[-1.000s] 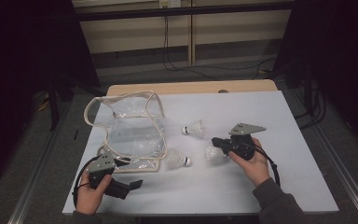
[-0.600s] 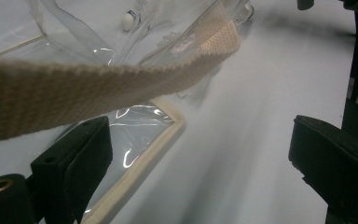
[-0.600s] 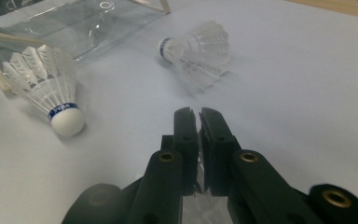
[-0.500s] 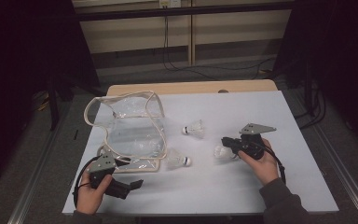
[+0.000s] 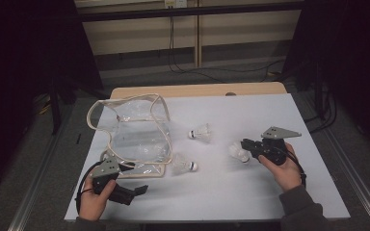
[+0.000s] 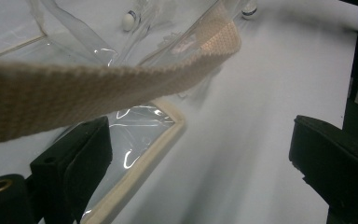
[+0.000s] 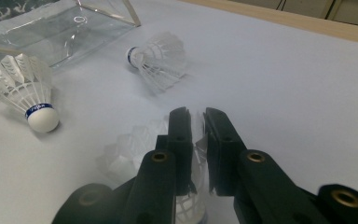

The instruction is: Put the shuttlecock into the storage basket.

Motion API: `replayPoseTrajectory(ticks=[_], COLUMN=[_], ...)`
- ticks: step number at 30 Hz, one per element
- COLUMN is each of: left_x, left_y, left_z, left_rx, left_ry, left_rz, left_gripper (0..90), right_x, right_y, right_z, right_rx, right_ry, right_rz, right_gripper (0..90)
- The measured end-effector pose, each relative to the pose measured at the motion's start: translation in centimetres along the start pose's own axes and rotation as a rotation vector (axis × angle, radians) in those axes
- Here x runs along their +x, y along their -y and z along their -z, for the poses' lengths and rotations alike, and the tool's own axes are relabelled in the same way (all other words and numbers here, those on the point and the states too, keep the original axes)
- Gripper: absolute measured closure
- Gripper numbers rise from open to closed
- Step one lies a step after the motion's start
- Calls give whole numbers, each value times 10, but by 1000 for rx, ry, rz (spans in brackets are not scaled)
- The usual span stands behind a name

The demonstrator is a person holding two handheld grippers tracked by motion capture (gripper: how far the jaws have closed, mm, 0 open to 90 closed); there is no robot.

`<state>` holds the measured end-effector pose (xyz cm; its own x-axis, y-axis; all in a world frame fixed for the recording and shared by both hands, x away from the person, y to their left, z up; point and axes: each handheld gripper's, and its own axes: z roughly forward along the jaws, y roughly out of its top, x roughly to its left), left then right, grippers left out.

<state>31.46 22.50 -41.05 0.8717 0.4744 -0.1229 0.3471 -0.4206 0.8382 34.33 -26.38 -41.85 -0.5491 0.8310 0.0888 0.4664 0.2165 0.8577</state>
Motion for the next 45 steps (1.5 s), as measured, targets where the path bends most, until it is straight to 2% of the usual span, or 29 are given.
replayPoseTrajectory(ticks=[13, 22, 24, 30, 34, 36, 39, 45], left_x=[0, 0, 0, 0, 0, 0, 0, 0], left_y=[-1, -1, -1, -1, -1, -1, -1, -1], left_z=[-1, -1, -1, -1, -1, -1, -1, -1], left_rx=[5, 6, 6, 4, 4, 3, 3, 4], left_ry=[2, 2, 3, 2, 2, 1, 0, 2], left_rz=[-5, -6, -5, -4, -4, -3, -3, -4], left_gripper=[59, 59, 59, 58, 59, 59, 59, 59], right_x=[-16, -20, -21, -23, -23, -24, -24, -23], right_y=[9, 11, 11, 11, 11, 12, 13, 14], right_z=[21, 25, 25, 27, 28, 28, 27, 26], right_rx=[-9, -12, -16, -23, -11, -4, 11, 27], right_ry=[59, 83, 94, 105, 113, 112, 103, 98], right_rz=[2, 8, 6, 0, 6, 2, 3, 3], right_gripper=[741, 688, 651, 634, 701, 791, 878, 900])
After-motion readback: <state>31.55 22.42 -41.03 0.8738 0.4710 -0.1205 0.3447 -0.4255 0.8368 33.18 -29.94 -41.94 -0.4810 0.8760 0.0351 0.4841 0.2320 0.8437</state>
